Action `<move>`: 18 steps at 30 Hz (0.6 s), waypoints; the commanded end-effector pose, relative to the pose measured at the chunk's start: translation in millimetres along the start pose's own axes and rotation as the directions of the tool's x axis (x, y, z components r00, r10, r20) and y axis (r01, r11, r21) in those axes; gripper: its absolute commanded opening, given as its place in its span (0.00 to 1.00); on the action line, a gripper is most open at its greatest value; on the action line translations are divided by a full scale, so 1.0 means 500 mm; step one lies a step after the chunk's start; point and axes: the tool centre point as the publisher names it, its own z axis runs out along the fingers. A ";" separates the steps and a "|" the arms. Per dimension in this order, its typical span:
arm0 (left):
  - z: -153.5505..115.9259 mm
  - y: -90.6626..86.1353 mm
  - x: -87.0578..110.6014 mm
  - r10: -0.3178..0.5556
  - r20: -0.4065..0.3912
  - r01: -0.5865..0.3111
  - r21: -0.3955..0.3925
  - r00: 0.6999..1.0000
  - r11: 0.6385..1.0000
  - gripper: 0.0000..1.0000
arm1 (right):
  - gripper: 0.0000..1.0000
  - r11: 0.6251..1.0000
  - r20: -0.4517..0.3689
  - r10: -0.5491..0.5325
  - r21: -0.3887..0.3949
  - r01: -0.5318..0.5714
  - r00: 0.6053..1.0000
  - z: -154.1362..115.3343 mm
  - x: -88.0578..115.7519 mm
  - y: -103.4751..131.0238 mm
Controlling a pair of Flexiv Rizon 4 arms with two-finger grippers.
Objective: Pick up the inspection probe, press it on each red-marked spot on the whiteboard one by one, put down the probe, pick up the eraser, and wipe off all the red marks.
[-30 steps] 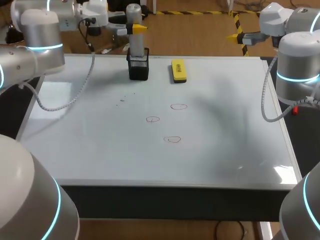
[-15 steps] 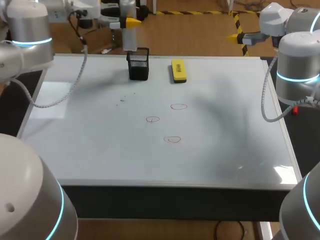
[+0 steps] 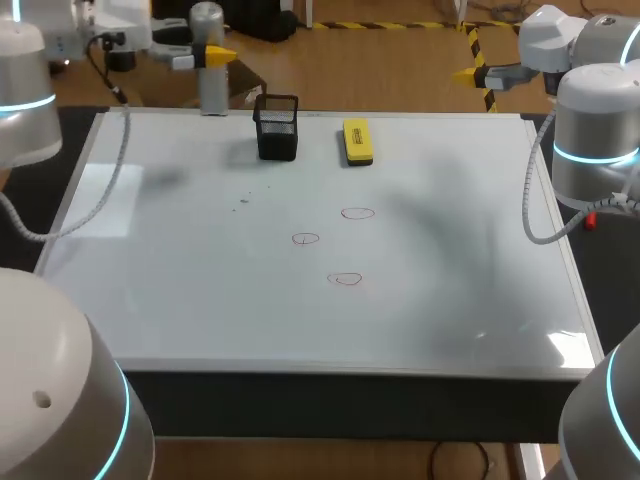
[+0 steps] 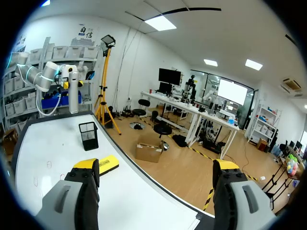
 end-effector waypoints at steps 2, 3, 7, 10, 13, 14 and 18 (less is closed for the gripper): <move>-0.057 0.016 0.024 -0.008 0.106 0.009 -0.003 0.994 1.000 0.00 | 1.00 1.000 -0.001 0.000 0.001 0.000 1.000 0.000 -0.001 0.000; -0.066 0.022 0.022 -0.010 0.109 0.010 -0.003 0.994 1.000 0.00 | 1.00 1.000 -0.001 0.000 0.001 0.000 1.000 0.000 -0.001 0.000; -0.093 0.049 0.016 -0.022 0.126 0.023 -0.006 0.992 1.000 0.00 | 1.00 1.000 -0.001 0.000 0.001 0.000 1.000 0.000 -0.001 0.000; -0.109 0.066 0.012 -0.035 0.134 0.034 0.010 0.990 0.999 0.00 | 1.00 1.000 -0.001 0.000 0.001 0.000 1.000 0.000 -0.001 0.000; -0.117 0.076 0.010 -0.058 0.145 0.056 0.022 0.988 0.998 0.00 | 1.00 1.000 -0.001 0.000 0.001 0.000 1.000 0.000 -0.001 0.000; -0.118 0.077 0.011 -0.060 0.145 0.057 0.022 0.988 0.998 0.00 | 1.00 1.000 -0.001 0.000 0.001 0.000 1.000 0.000 -0.001 0.000; -0.125 0.090 0.006 -0.065 0.144 0.062 0.026 0.987 0.998 0.00 | 1.00 1.000 -0.001 0.000 0.001 0.000 1.000 0.000 -0.001 0.000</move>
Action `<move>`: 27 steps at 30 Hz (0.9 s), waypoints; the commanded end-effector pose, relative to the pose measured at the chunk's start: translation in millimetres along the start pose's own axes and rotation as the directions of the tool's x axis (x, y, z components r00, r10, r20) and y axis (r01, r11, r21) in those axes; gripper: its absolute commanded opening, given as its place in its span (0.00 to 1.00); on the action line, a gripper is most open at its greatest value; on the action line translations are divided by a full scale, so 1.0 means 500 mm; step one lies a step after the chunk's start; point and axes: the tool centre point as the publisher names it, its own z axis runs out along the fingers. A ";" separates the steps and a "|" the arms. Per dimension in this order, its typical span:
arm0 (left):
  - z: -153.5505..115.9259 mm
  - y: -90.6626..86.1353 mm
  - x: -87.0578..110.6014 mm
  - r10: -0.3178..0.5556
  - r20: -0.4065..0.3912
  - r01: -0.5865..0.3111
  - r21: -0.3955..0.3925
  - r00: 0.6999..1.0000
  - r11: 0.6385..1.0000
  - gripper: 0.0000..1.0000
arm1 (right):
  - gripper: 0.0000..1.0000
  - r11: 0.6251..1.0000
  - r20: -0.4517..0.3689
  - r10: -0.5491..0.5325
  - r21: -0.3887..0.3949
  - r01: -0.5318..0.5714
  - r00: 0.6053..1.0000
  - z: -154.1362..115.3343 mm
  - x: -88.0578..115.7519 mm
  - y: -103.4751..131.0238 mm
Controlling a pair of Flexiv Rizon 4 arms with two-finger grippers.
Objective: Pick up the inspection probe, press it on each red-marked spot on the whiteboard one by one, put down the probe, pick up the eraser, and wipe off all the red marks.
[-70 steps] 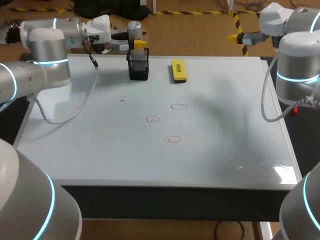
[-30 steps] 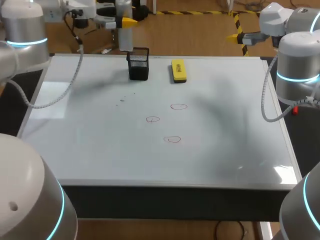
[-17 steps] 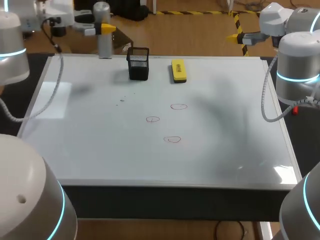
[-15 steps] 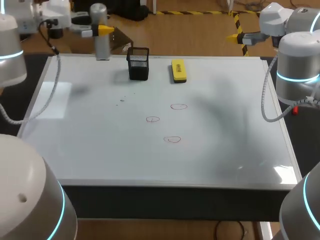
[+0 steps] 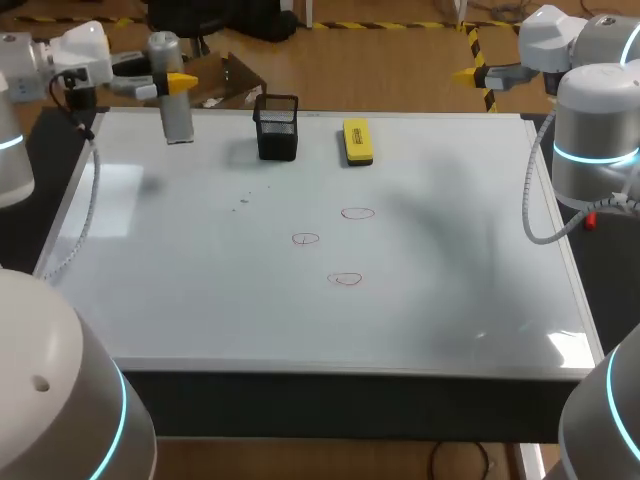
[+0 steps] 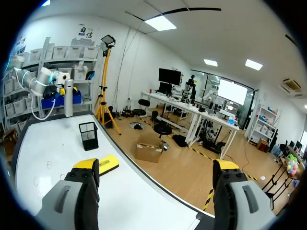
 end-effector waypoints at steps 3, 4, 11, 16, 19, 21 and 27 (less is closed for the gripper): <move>-0.003 0.006 0.002 0.001 0.002 -0.001 0.011 1.000 1.000 0.00 | 1.00 1.000 -0.001 0.000 0.001 0.000 1.000 0.000 -0.001 0.000; -0.004 0.007 0.002 0.002 -0.004 -0.002 0.012 1.000 1.000 0.00 | 1.00 1.000 -0.001 0.000 0.001 0.000 1.000 0.000 -0.001 0.000; -0.004 0.007 0.002 0.005 -0.013 -0.005 0.011 1.000 1.000 0.00 | 1.00 1.000 -0.001 0.000 0.001 0.000 1.000 0.000 -0.001 0.000; -0.004 0.007 0.002 0.005 -0.013 -0.005 0.011 1.000 1.000 0.00 | 1.00 1.000 -0.001 0.000 0.001 0.000 1.000 0.000 -0.001 0.000; -0.004 0.007 0.002 0.005 -0.013 -0.005 0.011 1.000 1.000 0.00 | 1.00 1.000 -0.001 0.000 0.001 0.000 1.000 0.000 -0.001 0.000; -0.004 0.007 0.002 0.005 -0.013 -0.005 0.011 1.000 1.000 0.00 | 1.00 1.000 -0.001 0.000 0.001 0.000 1.000 0.000 -0.001 0.000; -0.004 0.007 0.002 0.005 -0.013 -0.005 0.011 1.000 1.000 0.00 | 1.00 1.000 -0.001 0.000 0.001 0.000 1.000 0.000 -0.001 0.000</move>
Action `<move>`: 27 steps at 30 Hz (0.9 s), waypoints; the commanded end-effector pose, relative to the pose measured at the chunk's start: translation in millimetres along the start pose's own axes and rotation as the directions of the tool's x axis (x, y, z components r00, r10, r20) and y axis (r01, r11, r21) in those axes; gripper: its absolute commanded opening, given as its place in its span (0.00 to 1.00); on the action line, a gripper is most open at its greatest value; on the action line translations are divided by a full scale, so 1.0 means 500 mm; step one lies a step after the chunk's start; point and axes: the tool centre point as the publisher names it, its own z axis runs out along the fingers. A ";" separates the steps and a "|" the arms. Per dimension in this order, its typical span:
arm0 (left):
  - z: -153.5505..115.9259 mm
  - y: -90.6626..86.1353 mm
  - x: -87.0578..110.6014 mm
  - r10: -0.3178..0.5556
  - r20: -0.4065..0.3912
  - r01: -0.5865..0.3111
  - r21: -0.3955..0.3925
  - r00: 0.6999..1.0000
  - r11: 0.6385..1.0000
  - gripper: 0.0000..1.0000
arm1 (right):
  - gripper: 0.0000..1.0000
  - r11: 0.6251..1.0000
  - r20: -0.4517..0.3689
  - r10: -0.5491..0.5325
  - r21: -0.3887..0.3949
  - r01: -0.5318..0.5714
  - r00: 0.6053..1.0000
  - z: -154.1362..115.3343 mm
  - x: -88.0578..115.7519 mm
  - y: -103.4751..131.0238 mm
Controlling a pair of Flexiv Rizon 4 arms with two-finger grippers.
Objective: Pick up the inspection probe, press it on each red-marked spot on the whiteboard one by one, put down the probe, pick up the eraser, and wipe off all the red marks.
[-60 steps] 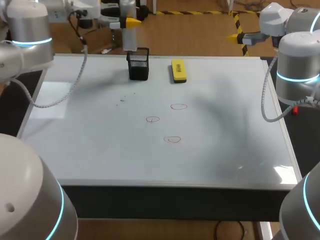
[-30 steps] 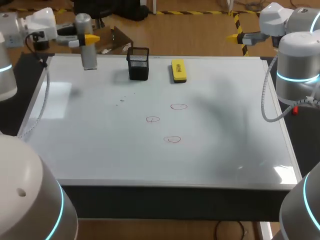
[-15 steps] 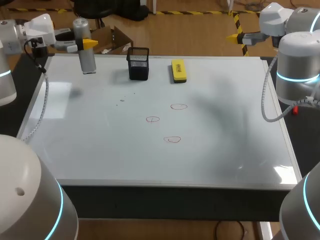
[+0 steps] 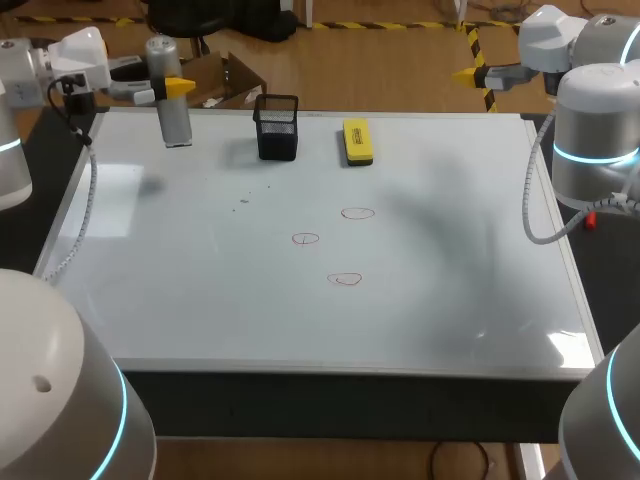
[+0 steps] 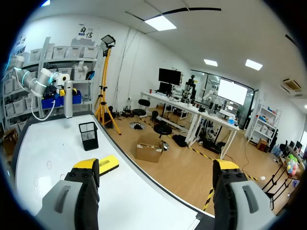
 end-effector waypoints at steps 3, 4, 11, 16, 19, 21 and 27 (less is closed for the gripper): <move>0.000 -0.001 0.000 0.001 -0.001 -0.001 0.001 1.000 1.000 0.00 | 1.00 0.999 -0.066 -0.045 0.007 0.045 0.997 0.006 0.003 0.008; 0.000 -0.001 0.000 0.001 -0.001 -0.001 0.001 1.000 1.000 0.00 | 1.00 0.996 -0.132 -0.091 -0.013 0.090 0.987 0.012 0.008 0.018; 0.000 -0.001 0.000 0.001 -0.001 -0.001 0.001 1.000 1.000 0.00 | 1.00 0.949 -0.388 -0.295 -0.011 0.316 0.873 0.058 0.051 0.060; 0.000 -0.001 0.000 0.001 -0.001 -0.001 0.001 1.000 1.000 0.00 | 1.00 0.892 -0.552 -0.385 -0.016 0.453 0.739 0.107 0.089 0.074; 0.000 -0.001 0.000 0.001 -0.001 -0.001 0.001 1.000 1.000 0.00 | 1.00 0.845 -0.630 -0.436 -0.040 0.534 0.642 0.135 0.111 0.088; 0.000 -0.001 0.000 0.001 -0.001 -0.001 0.001 1.000 1.000 0.00 | 1.00 0.803 -0.683 -0.471 -0.070 0.592 0.559 0.158 0.128 0.097; 0.000 -0.001 0.000 0.001 -0.001 -0.001 0.001 1.000 1.000 0.00 | 1.00 0.669 -0.805 -0.515 -0.164 0.725 0.293 0.213 0.175 0.097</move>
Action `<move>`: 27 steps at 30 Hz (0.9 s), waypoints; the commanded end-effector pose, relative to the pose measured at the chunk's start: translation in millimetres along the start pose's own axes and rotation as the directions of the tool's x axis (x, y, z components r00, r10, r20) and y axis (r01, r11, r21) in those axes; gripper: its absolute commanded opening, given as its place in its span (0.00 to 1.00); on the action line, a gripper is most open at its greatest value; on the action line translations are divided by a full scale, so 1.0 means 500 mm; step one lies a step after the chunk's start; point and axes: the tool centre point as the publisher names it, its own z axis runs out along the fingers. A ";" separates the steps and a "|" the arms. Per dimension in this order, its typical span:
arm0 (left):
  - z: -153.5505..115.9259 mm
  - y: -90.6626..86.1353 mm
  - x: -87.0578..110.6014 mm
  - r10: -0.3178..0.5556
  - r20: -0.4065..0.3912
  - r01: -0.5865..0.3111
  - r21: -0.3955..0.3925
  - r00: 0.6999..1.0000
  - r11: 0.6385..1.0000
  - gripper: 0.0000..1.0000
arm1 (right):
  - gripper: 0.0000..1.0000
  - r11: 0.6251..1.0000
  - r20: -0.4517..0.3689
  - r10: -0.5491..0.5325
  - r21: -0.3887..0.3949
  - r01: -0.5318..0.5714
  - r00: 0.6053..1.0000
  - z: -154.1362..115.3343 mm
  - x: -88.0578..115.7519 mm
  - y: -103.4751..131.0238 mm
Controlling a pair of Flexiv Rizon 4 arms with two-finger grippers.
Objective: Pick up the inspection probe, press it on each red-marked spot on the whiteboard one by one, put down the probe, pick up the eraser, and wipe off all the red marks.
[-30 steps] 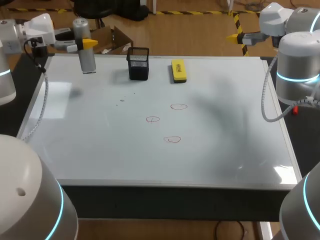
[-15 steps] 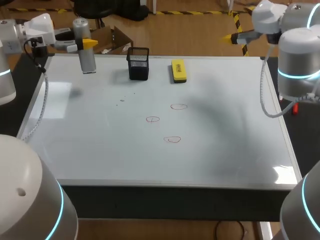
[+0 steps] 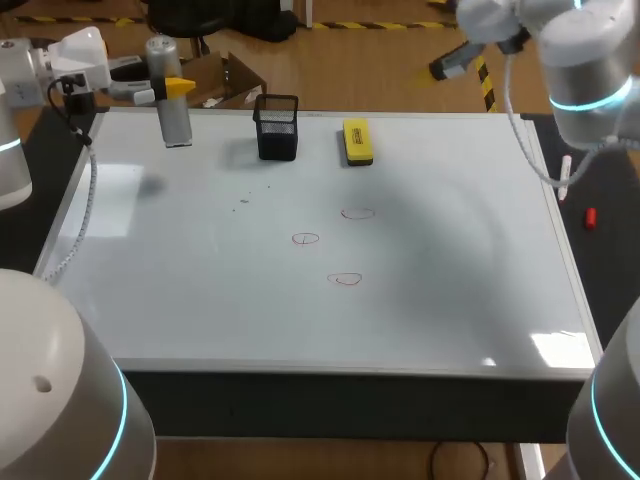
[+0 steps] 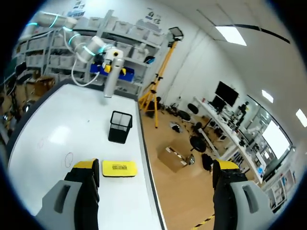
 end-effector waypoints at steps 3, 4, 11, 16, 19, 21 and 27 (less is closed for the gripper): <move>-0.001 -0.001 0.000 0.001 -0.001 -0.001 0.002 1.000 1.000 0.00 | 1.00 0.886 -0.651 -0.343 0.015 0.463 0.678 0.087 0.001 0.011; -0.001 -0.001 0.000 0.001 -0.001 -0.001 0.002 1.000 1.000 0.00 | 1.00 0.865 -0.682 -0.368 -0.001 0.502 0.632 0.098 0.006 0.008; -0.001 -0.001 0.000 0.001 -0.001 -0.001 0.002 1.000 1.000 0.00 | 1.00 0.727 -0.801 -0.447 -0.065 0.683 0.399 0.140 0.018 -0.043; -0.001 -0.001 0.000 0.001 -0.001 -0.001 0.002 1.000 1.000 0.00 | 1.00 0.573 -0.835 -0.507 -0.143 0.807 0.212 0.159 0.036 -0.060; -0.001 -0.001 0.000 0.001 -0.001 -0.001 0.002 1.000 1.000 0.00 | 1.00 0.488 -0.841 -0.528 -0.184 0.853 0.121 0.170 0.046 -0.077; -0.001 -0.001 0.000 0.001 -0.001 -0.001 0.002 1.000 1.000 0.00 | 1.00 0.429 -0.838 -0.541 -0.212 0.878 0.062 0.174 0.053 -0.085; -0.001 -0.001 0.000 0.001 -0.001 -0.001 0.002 1.000 1.000 0.00 | 1.00 0.267 -0.818 -0.568 -0.285 0.921 -0.088 0.182 0.067 -0.102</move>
